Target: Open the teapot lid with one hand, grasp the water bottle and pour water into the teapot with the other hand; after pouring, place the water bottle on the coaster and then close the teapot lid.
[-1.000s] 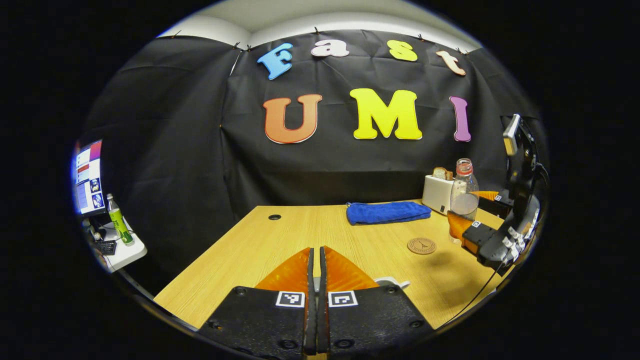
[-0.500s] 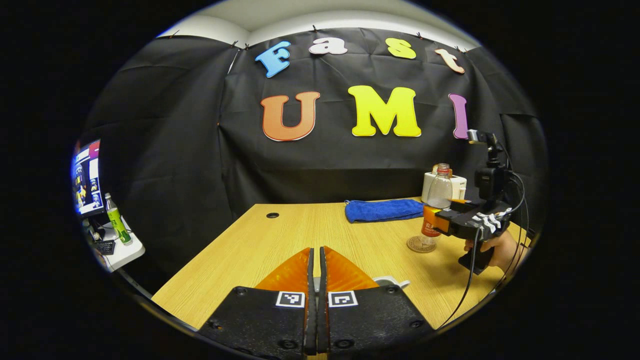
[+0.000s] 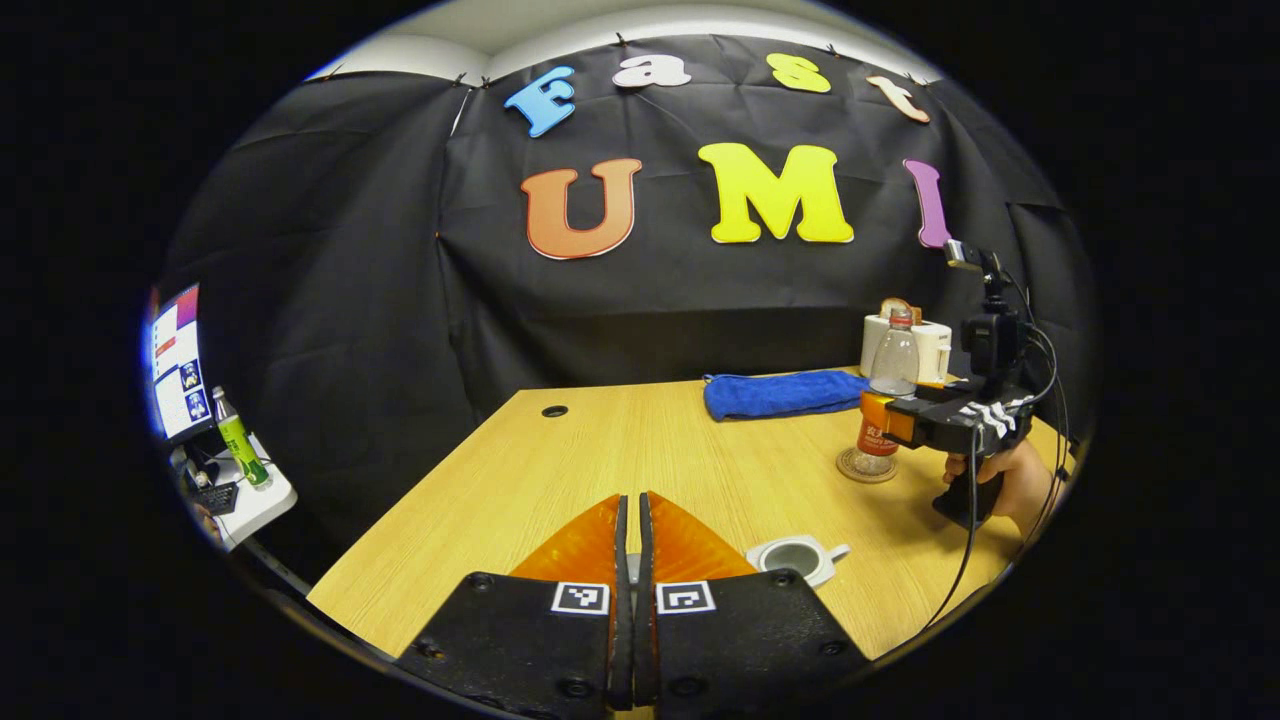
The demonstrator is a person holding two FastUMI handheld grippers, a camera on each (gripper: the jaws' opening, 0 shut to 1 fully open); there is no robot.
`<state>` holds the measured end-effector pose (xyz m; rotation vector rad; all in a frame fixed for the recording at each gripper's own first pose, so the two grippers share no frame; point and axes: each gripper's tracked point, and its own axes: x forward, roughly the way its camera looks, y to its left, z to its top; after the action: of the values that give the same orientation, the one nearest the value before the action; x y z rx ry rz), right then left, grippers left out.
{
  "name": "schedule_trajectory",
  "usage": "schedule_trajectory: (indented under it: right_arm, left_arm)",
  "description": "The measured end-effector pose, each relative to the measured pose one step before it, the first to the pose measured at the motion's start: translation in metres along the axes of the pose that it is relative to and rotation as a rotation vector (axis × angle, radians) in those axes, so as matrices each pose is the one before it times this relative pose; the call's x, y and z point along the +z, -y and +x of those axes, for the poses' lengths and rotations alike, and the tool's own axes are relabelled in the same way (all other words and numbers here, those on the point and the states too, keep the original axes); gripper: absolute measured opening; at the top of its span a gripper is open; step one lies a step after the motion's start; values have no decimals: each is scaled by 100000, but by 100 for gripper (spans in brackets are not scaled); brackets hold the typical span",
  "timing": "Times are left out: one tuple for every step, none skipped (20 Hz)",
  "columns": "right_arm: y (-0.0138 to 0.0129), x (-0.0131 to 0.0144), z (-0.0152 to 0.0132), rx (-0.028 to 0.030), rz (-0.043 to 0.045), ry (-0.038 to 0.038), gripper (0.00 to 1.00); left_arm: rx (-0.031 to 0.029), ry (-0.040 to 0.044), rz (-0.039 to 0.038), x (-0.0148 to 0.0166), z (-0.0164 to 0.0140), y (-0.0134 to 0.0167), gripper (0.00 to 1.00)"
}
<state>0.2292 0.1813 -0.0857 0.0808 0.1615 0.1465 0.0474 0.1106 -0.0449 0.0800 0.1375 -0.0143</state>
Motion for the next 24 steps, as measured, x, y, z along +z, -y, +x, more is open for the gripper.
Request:
schedule_trajectory:
  right_arm:
    - [-98, -292, -3, 1158, 789, -1418, 77]
    - [0, -241, -9, 673, 750, -1035, 78]
    - [44, -307, 46, 144, 83, -1075, 82]
    - [201, -122, -77, -275, -220, -1101, 92]
    - [229, -99, 13, -261, 400, -208, 98]
    - [112, 67, -316, 84, 124, -160, 99]
    - [-169, 53, -305, 573, -351, 121, 98]
    - [88, 267, -327, -46, -568, 860, 98]
    - [50, 156, -443, 371, -896, 856, 98]
    - [7, 217, -430, 324, -1299, 867, 99]
    - [122, 81, -515, -530, -1178, 406, 99]
    - [98, 89, -666, -536, -1089, 320, 98]
    - [-158, 24, -843, 122, -1192, 667, 98]
    - [6, 146, -865, -377, -1119, 1118, 98]
    - [163, 105, -953, -1001, -1074, 993, 98]
    - [141, 15, -892, -618, -1054, 830, 96]
    - [63, 126, -1090, -463, -894, 1272, 98]
    - [233, 173, -944, -834, -1264, 1328, 95]
    - [275, 40, -995, -1507, -1389, 1078, 95]
    - [207, 106, -991, -925, -1507, 942, 95]
    - [9, 156, -912, -316, -1800, 1101, 98]
    - [110, 261, -908, -437, -1916, 951, 98]
    - [240, 280, -858, -832, -1586, 1006, 98]
    - [218, 330, -762, -1090, -1043, 1223, 98]
  left_arm:
    - [-185, 177, -177, 43, -39, 139, 3]
    - [-220, 196, -100, 109, 38, 60, 3]
    - [-114, 236, 250, 100, -80, 73, 3]
    - [-237, 313, 314, 102, -106, 161, 3]
    - [-410, 266, 139, 102, -8, 136, 3]
    - [-280, 90, 42, -43, 10, 111, 3]
    - [-70, -11, 254, 6, 10, -19, 4]
    - [0, 40, 351, 99, 17, 109, 4]
    - [-76, -36, 233, -7, 8, 96, 4]
    - [-97, 119, 24, -37, 25, 30, 4]
    - [-204, 239, -286, 118, -110, 69, 4]
    - [-760, 120, -633, 19, -22, 138, 4]
    - [-761, 142, -953, 51, -3, 135, 4]
    - [-673, 184, -1080, 76, -61, 193, 4]
    - [-974, 232, -1030, 115, 78, 233, 4]
    - [-1144, 456, -858, 160, -82, 319, 4]
    - [-1082, 529, -596, 191, -21, 359, 4]
    - [-956, 713, -345, 280, -98, 304, 4]
    - [-849, 373, -281, 183, -18, 323, 4]
    - [-1215, 642, -576, 140, -49, 440, 4]
    - [-1631, 707, -966, 163, -73, 505, 4]
    - [-1206, 466, -713, 17, 98, 641, 4]
    - [-1054, 305, -917, 80, 230, 586, 5]
    - [-1489, 23, -1038, -118, 166, 750, 5]
